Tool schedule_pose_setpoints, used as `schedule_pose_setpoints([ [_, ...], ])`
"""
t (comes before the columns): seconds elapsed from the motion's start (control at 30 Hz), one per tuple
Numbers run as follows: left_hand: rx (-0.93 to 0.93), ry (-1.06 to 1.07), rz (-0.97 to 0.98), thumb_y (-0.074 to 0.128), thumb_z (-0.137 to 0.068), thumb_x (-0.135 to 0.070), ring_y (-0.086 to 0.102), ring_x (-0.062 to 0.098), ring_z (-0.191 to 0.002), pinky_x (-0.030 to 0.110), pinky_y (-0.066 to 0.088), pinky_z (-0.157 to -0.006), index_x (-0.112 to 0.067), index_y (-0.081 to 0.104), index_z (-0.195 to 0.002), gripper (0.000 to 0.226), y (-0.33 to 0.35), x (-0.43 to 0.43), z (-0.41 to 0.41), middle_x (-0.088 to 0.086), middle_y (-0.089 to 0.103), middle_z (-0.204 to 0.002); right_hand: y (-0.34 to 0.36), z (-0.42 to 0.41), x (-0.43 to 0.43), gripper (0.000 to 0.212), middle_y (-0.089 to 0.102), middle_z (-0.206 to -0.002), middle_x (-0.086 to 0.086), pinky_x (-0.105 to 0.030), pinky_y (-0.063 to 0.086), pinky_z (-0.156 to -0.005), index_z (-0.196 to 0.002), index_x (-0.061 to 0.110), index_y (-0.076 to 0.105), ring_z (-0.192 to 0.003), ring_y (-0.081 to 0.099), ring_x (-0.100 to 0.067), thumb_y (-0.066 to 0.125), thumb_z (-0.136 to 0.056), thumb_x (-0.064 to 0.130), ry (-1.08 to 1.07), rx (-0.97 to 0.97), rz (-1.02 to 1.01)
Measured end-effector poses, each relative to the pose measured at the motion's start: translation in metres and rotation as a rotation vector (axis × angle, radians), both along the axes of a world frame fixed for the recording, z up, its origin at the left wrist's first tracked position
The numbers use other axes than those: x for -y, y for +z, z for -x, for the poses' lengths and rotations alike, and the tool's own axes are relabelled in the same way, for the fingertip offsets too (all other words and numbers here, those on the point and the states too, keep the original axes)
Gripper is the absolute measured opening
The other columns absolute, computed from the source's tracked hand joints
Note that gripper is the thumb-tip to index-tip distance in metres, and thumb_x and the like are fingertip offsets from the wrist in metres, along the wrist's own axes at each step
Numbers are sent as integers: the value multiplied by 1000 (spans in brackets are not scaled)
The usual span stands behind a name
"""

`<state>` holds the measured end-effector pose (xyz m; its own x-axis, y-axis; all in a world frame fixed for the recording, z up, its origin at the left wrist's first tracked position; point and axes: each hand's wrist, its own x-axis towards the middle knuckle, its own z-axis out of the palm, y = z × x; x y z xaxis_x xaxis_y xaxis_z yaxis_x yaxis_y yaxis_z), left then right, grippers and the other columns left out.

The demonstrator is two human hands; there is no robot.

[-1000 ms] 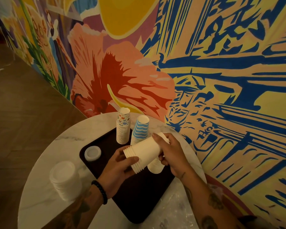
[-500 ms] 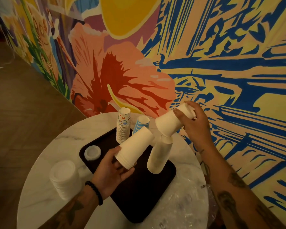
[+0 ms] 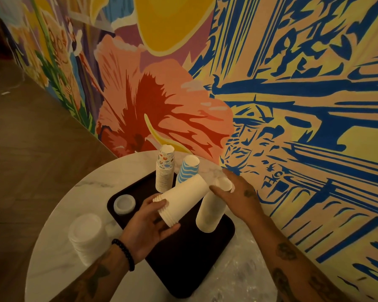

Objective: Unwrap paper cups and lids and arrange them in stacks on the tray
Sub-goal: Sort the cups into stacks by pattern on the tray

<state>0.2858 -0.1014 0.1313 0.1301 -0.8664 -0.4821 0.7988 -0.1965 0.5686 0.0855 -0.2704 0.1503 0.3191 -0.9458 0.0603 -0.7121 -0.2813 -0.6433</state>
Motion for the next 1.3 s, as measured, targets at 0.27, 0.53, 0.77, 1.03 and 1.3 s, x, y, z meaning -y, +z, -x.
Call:
schedule_pose_setpoints([
  [0.27,61,-27,117,69,-76,-9,67,34,-112,50,60,-80,-24,58,-129,56,8,8,13,8,65,-126,41,-21,-29,40,66,-99,10,-25,50,-64,-106,40,64,-83,63,-10,52,-87,73,46,357,-255],
  [0.53,109,-40,161,67,-76,-4,69,32,-109,48,59,-81,-27,57,-131,60,4,7,14,7,66,-127,29,-26,-32,32,70,-86,4,-23,43,-50,-100,36,65,-65,57,-10,76,-79,57,2,501,-331],
  [0.77,136,-66,136,67,-79,-14,69,34,-109,44,60,-79,-22,59,-129,51,6,5,17,12,69,-123,35,-26,-28,39,69,-76,4,-26,44,-50,-103,28,63,-56,53,-9,78,-78,55,-18,524,-327],
  [1.03,189,-39,115,70,-72,-20,71,34,-104,41,61,-76,-22,59,-128,57,10,9,17,14,69,-121,39,-28,-23,37,65,-69,5,-27,43,-51,-99,27,63,-55,51,-8,77,-79,56,14,533,-283],
  [1.3,196,-36,78,70,-71,-23,72,34,-101,40,61,-73,-22,58,-125,56,11,8,16,16,70,-118,38,-30,-26,31,67,-77,3,-27,45,-53,-96,32,64,-61,53,-9,75,-80,57,27,543,-279],
])
